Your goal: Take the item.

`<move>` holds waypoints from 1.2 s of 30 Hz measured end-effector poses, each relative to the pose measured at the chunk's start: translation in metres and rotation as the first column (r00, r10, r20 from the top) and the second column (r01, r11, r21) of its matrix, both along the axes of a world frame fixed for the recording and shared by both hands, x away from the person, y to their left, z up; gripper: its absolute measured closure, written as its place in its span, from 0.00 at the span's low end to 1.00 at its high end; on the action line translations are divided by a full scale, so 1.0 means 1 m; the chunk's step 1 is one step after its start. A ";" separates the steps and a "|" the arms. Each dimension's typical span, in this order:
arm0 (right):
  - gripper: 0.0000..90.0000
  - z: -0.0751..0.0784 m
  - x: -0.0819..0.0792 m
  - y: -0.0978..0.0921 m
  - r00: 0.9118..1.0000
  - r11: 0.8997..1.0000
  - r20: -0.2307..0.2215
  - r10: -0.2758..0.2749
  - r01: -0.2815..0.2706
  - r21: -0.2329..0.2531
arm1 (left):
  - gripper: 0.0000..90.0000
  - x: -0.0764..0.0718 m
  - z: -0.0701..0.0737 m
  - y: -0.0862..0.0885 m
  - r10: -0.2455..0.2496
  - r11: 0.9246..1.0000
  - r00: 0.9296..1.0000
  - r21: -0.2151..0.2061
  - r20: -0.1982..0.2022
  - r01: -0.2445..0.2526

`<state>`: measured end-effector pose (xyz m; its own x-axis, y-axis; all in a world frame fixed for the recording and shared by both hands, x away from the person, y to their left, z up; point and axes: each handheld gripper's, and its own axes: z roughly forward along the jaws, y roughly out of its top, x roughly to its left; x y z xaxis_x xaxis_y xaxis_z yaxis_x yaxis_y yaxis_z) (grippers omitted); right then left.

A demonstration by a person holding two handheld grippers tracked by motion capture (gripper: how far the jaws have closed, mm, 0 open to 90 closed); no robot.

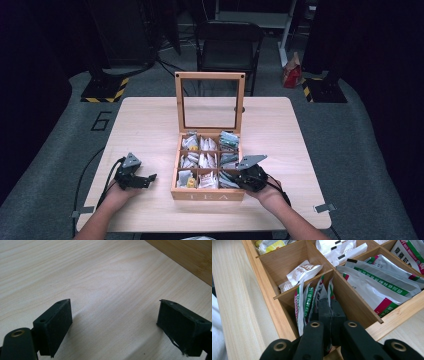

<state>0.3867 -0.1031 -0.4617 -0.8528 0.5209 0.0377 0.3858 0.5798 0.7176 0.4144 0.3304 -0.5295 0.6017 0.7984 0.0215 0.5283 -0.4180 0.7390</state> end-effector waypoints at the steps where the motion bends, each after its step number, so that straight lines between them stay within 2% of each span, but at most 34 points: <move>1: 1.00 0.000 0.000 0.000 1.000 1.000 0.000 -0.003 0.003 0.002 | 0.13 0.000 0.000 0.000 0.001 1.000 1.000 -0.001 0.000 -0.001; 15: 1.00 0.015 -0.003 0.000 1.000 1.000 0.011 0.005 -0.006 0.026 | 0.13 0.000 0.000 0.000 0.002 1.000 1.000 -0.003 -0.001 -0.002; 36: 1.00 0.064 -0.002 -0.005 0.999 0.995 0.038 0.029 -0.032 0.097 | 0.13 0.000 0.000 0.000 0.002 1.000 1.000 -0.002 -0.001 -0.002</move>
